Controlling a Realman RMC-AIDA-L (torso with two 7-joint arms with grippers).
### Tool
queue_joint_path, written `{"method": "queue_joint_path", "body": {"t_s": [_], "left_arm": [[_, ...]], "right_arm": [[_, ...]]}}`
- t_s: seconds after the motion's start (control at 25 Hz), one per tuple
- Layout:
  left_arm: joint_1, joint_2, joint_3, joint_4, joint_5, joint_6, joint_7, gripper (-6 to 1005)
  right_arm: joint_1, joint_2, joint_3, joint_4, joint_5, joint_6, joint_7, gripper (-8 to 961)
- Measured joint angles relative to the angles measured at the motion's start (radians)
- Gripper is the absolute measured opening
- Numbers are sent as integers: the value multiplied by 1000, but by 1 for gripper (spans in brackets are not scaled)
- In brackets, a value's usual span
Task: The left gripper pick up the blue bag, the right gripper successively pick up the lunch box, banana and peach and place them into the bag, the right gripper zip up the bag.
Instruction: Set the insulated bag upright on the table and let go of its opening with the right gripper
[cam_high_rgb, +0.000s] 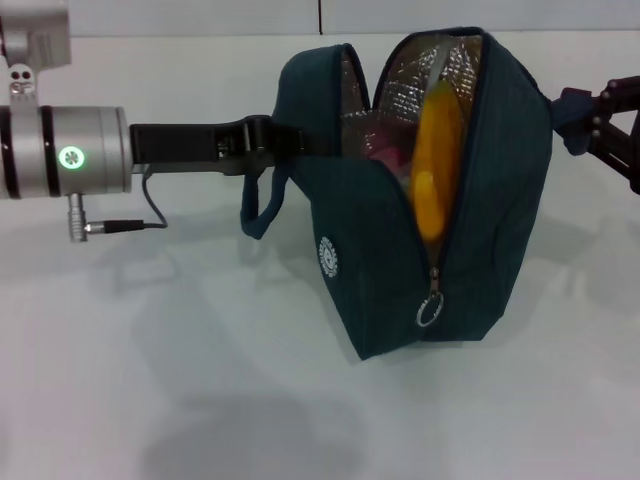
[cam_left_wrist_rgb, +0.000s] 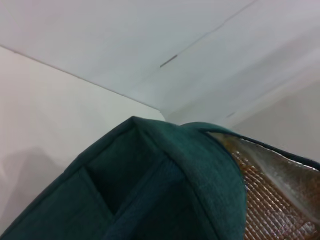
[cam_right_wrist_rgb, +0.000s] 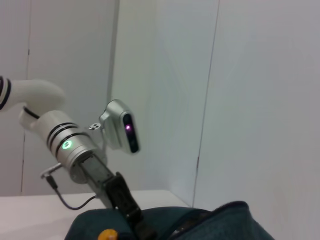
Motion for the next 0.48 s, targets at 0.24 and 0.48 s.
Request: {"method": "queue_joint_path", "body": {"t_s": [0.24, 0.48], "left_arm": [[32, 0, 36, -15, 1, -6, 60, 43], [118, 2, 36, -43, -2, -10, 146, 44]], "right_arm": [[6, 4, -51, 11, -32, -5, -12, 72], [8, 5, -99, 41, -33, -37, -40, 99]]}}
